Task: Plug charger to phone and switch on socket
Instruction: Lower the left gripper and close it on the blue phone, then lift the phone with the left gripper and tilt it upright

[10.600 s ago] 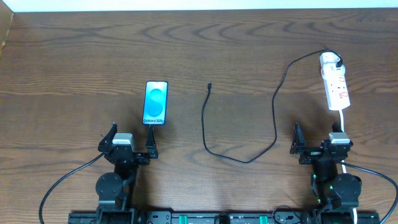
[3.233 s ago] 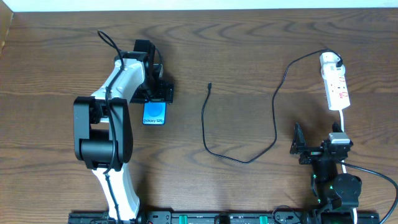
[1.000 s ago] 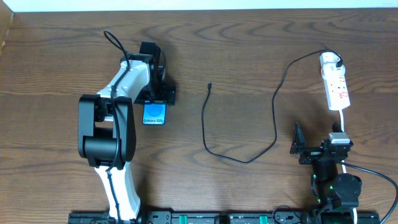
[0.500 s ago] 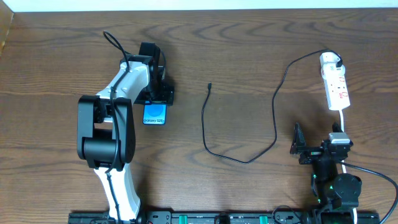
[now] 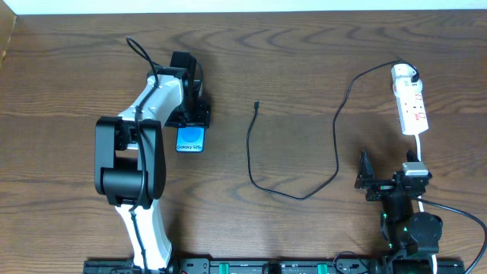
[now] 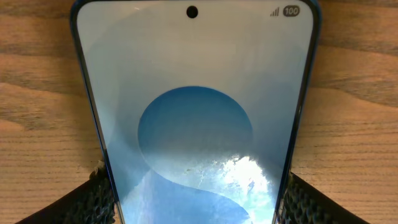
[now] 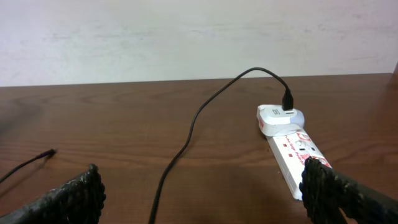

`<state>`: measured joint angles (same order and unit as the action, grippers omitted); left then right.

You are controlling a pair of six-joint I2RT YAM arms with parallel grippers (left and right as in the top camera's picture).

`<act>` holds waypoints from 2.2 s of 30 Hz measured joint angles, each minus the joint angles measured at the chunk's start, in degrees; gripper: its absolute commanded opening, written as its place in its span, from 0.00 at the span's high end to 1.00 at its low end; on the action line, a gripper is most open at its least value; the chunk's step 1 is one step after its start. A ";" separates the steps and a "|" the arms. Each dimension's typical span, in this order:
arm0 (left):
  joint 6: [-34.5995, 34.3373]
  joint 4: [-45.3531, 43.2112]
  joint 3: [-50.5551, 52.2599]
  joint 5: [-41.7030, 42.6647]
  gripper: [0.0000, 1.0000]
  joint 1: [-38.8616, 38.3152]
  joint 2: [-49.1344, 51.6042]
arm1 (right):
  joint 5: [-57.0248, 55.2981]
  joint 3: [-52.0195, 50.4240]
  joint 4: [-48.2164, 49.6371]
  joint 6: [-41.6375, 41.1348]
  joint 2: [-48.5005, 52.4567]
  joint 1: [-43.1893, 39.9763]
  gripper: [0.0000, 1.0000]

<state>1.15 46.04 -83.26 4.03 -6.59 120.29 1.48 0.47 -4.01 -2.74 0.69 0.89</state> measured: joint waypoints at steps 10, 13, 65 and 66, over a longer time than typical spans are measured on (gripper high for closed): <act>-0.04 2.62 -2.27 0.07 0.30 0.00 1.20 | 0.00 0.00 -0.02 0.02 0.00 0.00 0.01; -0.13 2.75 -2.27 0.09 0.30 0.00 1.03 | 0.00 0.00 -0.02 0.02 0.00 0.00 0.01; -9.38 0.72 -1.90 57.37 0.30 1.27 -8.87 | 0.02 0.00 -0.02 0.02 0.00 0.00 0.01; -10.93 -0.24 -1.86 57.66 0.30 1.60 -8.87 | 0.00 0.00 -0.02 0.02 0.00 0.00 0.01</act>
<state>-9.78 45.80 -85.12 61.69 -4.99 111.42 1.48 0.47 -4.03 -2.72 0.69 0.89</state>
